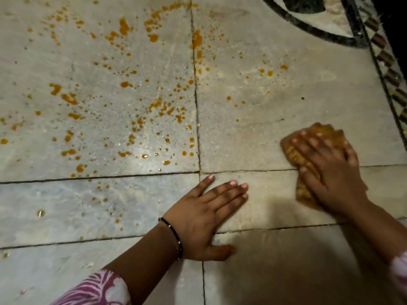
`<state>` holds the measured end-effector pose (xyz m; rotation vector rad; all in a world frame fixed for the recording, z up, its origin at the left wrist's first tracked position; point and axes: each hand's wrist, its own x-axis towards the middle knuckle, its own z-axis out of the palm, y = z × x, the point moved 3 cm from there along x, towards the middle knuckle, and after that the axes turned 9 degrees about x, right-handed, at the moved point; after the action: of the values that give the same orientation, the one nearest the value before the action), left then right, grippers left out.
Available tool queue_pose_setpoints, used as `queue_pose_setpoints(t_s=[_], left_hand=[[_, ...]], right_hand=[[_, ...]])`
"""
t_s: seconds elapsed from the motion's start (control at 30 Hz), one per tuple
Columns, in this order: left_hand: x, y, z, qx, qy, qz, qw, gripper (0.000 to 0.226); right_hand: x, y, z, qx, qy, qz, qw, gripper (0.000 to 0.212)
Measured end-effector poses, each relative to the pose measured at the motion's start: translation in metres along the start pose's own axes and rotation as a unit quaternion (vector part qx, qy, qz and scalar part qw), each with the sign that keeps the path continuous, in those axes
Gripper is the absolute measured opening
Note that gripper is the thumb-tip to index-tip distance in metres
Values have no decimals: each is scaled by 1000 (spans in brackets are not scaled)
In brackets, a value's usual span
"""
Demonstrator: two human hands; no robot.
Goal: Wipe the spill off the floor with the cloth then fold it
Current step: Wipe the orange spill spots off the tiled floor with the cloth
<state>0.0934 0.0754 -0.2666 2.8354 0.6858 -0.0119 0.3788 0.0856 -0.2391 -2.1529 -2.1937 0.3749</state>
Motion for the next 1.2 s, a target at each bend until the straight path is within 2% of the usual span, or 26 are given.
queue_pose_setpoints(t_s=[0.07,0.13,0.2,0.27,0.37,0.43,0.53,0.6,0.67,0.73,0.8,0.87,0.93,1.0,1.1,1.2], left_hand=[[0,0,0,1,-4,-2,1000,95],[-1,1,0,-1,-4,-4,1000,95],[0,1,-1,-1,-3,-4,1000,95],[0,2,-1,1,-6,-4,1000,94],[0,2,-1,-1,-7,-4,1000,94],[0,1,0,-1,-5,-5,1000,94],[0,1,0,-1,-4,-4,1000,94],[0,1,1,2,-3,-4,1000,94],[0,2,1,4,-3,-3,1000,94],[0,2,0,7,-5,-1,1000,94],[0,2,0,9,-5,-3,1000,94],[1,2,0,9,-2,-3,1000,95],[0,1,0,1,1,-4,1000,94],[0,0,1,-5,7,-5,1000,94],[-1,0,0,-6,10,-7,1000,93],[-1,1,-1,-7,7,-6,1000,94]], right_hand=[[39,1,-5,3,45,78,996,62],[77,-19,-4,0,58,104,993,64],[92,-53,4,21,40,58,997,67],[77,-80,16,18,21,-43,999,62],[34,-71,21,-2,15,-125,992,55],[15,-45,14,9,23,-102,994,54],[28,-19,3,44,69,6,997,51],[58,-21,-1,53,103,65,991,50],[86,-38,1,56,101,75,990,51],[93,-66,10,48,76,28,996,52],[75,-89,20,23,53,-60,997,52],[41,-88,24,7,28,-121,992,53],[9,-67,20,-2,11,-141,990,54],[1,-33,9,13,7,-105,994,52],[42,5,-6,15,49,5,999,49],[103,-11,-11,10,94,75,993,51]])
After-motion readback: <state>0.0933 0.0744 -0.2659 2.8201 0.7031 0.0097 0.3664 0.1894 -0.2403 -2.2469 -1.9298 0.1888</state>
